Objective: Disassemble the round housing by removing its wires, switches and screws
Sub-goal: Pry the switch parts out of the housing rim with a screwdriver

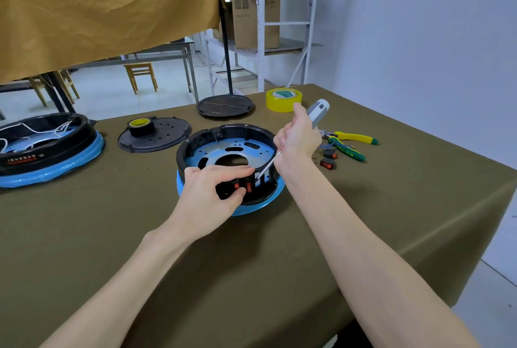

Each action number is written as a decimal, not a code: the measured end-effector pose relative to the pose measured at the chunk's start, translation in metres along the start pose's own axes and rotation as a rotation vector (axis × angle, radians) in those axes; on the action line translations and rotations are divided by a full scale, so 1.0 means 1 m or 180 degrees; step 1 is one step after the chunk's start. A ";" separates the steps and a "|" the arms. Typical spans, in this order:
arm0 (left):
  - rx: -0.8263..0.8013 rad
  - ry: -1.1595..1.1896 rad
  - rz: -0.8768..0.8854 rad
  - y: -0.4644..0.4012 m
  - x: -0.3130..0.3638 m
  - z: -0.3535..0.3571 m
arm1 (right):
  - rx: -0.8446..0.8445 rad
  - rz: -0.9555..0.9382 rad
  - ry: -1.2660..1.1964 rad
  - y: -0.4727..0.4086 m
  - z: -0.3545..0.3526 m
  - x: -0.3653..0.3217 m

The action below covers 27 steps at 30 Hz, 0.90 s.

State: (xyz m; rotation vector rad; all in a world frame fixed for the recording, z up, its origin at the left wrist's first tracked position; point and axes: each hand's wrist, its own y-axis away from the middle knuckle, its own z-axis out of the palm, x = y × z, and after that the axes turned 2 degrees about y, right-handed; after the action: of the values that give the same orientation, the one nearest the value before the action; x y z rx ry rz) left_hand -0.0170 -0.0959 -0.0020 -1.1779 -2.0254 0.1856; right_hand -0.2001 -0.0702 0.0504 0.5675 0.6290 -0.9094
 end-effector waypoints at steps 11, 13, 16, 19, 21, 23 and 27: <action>0.0042 -0.0029 0.0071 -0.001 -0.001 0.003 | 0.0161 -0.0109 -0.0229 -0.004 -0.011 -0.009; 0.0103 -0.0085 0.0107 -0.001 -0.002 0.003 | 0.0193 -0.0138 -0.0402 -0.003 -0.016 -0.009; 0.0131 -0.0200 0.0115 0.000 -0.003 0.005 | 0.0266 -0.0111 -0.0511 0.000 -0.022 -0.004; 0.0089 -0.0389 0.0131 0.000 -0.001 0.006 | 0.0413 -0.0061 -0.0598 -0.002 -0.024 -0.002; 0.0081 -0.0416 0.0152 0.000 0.000 0.007 | 0.0548 -0.0021 -0.0572 -0.004 -0.022 -0.002; 0.0080 -0.0336 0.0123 0.000 0.001 0.006 | 0.0664 -0.0046 -0.0390 -0.006 -0.018 0.000; 0.0028 -0.0320 0.0104 -0.001 -0.001 0.006 | 0.0702 -0.0086 0.0012 -0.011 -0.003 0.005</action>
State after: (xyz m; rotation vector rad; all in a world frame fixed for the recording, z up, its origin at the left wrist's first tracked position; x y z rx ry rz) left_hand -0.0216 -0.0956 -0.0059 -1.2184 -2.0910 0.2744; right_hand -0.2076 -0.0760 0.0426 0.7595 0.5440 -1.0104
